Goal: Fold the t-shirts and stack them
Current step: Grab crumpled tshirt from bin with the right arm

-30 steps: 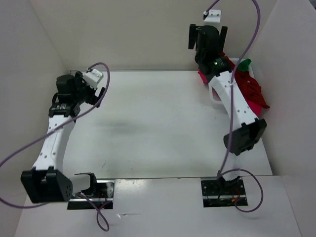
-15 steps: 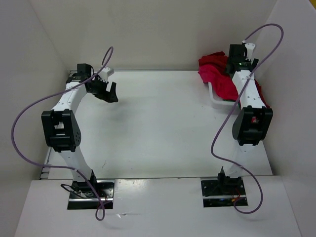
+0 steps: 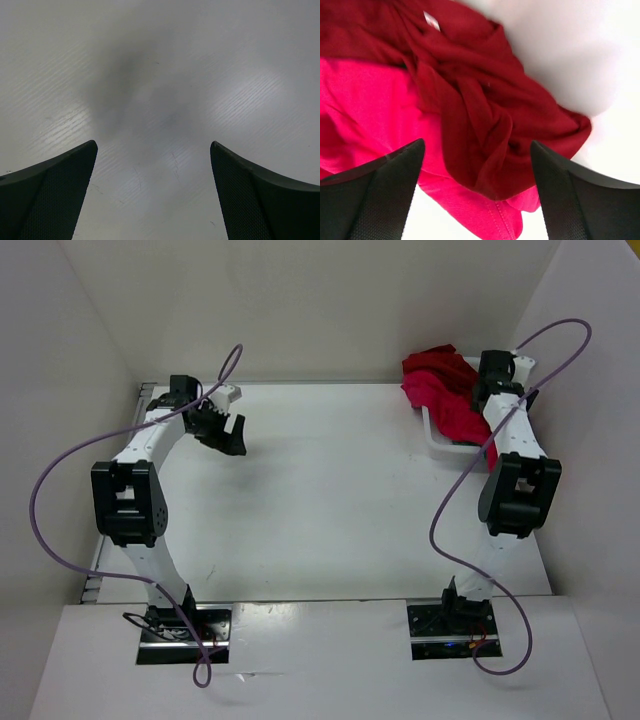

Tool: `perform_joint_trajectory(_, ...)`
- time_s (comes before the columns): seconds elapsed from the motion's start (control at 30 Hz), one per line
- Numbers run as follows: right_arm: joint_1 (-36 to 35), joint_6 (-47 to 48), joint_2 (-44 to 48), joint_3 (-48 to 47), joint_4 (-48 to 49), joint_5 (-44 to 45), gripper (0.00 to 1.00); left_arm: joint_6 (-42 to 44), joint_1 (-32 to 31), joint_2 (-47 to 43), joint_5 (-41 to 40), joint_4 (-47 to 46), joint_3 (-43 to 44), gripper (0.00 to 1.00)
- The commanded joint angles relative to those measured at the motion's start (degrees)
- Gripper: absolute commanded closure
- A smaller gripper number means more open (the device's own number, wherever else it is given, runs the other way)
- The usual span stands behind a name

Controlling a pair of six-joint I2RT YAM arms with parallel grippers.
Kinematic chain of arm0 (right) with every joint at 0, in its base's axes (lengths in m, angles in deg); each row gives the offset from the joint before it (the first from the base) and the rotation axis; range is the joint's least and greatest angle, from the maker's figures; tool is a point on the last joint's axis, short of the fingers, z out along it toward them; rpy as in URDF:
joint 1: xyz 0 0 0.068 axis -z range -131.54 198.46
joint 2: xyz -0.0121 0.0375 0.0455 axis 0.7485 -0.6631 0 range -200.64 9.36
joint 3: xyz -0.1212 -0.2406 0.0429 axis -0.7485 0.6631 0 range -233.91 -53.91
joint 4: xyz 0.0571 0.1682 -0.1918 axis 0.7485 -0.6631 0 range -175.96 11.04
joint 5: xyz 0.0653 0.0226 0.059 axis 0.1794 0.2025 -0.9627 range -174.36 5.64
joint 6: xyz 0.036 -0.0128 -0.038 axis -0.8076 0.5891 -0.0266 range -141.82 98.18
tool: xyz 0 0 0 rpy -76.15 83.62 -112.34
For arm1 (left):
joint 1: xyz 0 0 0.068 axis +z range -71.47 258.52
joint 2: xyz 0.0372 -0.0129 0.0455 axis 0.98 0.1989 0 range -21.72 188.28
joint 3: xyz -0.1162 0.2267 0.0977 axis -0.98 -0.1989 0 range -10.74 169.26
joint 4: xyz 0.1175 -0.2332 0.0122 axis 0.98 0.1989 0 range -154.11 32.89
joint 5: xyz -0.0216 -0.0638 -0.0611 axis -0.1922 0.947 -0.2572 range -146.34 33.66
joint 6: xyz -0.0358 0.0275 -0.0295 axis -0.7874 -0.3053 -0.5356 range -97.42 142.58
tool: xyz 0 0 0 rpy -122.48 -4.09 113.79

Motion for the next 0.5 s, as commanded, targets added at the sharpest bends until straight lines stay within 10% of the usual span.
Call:
perform_joint_trajectory(0.0, 2.58, -2.54, 2.69, 2.23, -1.26, -2.63, 0.14, -1.37, 0.24, -0.37, 1.32, -0.41, -0.21, 0.00)
perform_joint_trajectory(0.47, 3.73, -5.00, 3.74, 2.51, -3.20, -3.18, 1.00, -2.42, 0.24, -1.50, 2.47, -0.94, 0.59, 0.00)
